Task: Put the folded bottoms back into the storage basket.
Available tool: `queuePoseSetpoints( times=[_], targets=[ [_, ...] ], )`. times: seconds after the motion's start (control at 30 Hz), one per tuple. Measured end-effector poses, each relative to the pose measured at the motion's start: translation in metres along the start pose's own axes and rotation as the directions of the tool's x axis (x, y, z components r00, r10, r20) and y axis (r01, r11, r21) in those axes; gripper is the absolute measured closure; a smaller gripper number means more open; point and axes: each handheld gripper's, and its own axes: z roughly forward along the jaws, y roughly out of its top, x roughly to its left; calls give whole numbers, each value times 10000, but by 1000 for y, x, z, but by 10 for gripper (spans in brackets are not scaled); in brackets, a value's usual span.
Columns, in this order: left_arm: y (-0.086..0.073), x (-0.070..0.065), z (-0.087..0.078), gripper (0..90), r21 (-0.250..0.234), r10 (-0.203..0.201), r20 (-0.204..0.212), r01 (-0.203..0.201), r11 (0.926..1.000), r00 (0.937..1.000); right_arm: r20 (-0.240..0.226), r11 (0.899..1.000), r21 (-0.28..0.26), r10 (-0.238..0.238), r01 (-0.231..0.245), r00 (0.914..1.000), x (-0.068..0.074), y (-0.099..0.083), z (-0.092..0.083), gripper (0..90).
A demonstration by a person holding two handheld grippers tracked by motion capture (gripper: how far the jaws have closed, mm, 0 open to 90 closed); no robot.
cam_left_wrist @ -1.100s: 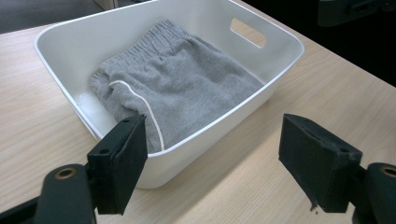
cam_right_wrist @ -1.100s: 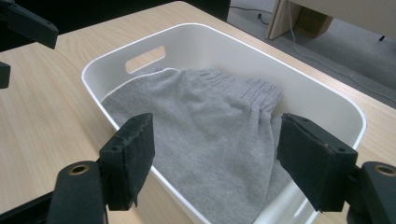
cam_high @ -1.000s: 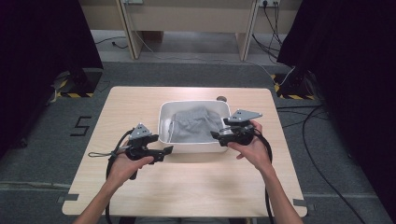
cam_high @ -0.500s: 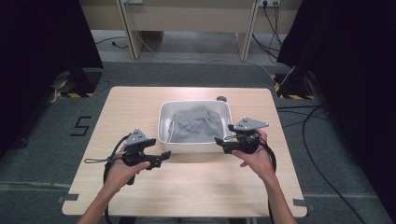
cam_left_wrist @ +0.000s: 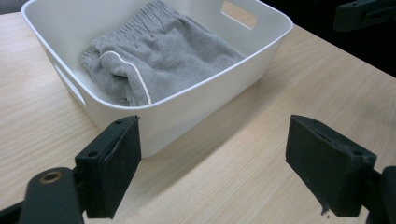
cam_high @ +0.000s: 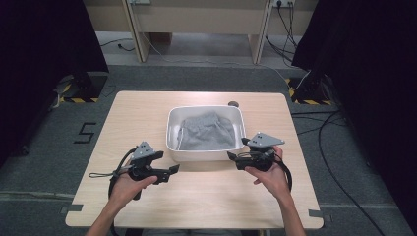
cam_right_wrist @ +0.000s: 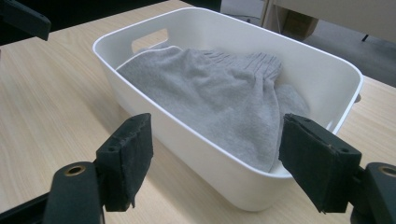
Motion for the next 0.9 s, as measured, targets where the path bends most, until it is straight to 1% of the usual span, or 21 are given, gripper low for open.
queuePoseSetpoints(
  times=[0.1, 0.2, 0.3, 0.37, 0.4, 0.53, 0.67, 0.7, 0.77, 0.83, 0.9],
  targets=[
    [-3, -1, 2, 177, -31, -36, 15, 36, 10000, 10000, -14, 10000, -32, 15, -15, 10000, 2, -5, -2, 268],
    [-5, -3, 4, 178, -116, -9, -5, 9, 9999, 10000, 65, 10000, -35, -23, 23, 10000, 4, -8, -4, 268],
    [-7, -5, 4, 179, -68, 140, -23, -140, 9999, 9999, 107, 9999, -88, -49, 50, 9999, 5, -13, -7, 268],
    [-9, -5, 4, 179, -128, 154, -70, -155, 9998, 9999, 118, 9999, -107, -6, 7, 9999, 4, -16, -7, 268],
    [-9, -4, 4, 179, -131, 160, -69, -161, 9998, 9998, 132, 10000, -23, 43, -42, 9999, 4, -18, -8, 268],
    [-15, -2, 3, 179, -97, 150, -71, -150, 9998, 9999, 220, 9999, -13, 109, -109, 9997, 3, -24, -10, 268],
    [-21, 0, 2, 179, -63, 123, -31, -123, 9999, 9999, 313, 10000, 52, 57, -59, 9995, 4, -30, -11, 268],
    [-23, 1, 2, 180, -52, 128, -46, -128, 9999, 9999, 346, 9999, 50, 120, -122, 9993, 4, -32, -11, 268],
    [-25, 2, 2, 179, -56, 142, -106, -143, 9999, 9998, 403, 9999, 91, 87, -91, 9991, 5, -36, -11, 268],
    [-29, 4, 3, 179, -55, 133, -122, -133, 9999, 9998, 367, 9998, 184, 46, -53, 9993, 7, -39, -10, 268],
    [-36, 6, 5, 179, -1, 39, -128, -39, 10000, 9999, 253, 9998, 184, 8, -12, 9997, 8, -41, -8, 268]
  ],
)
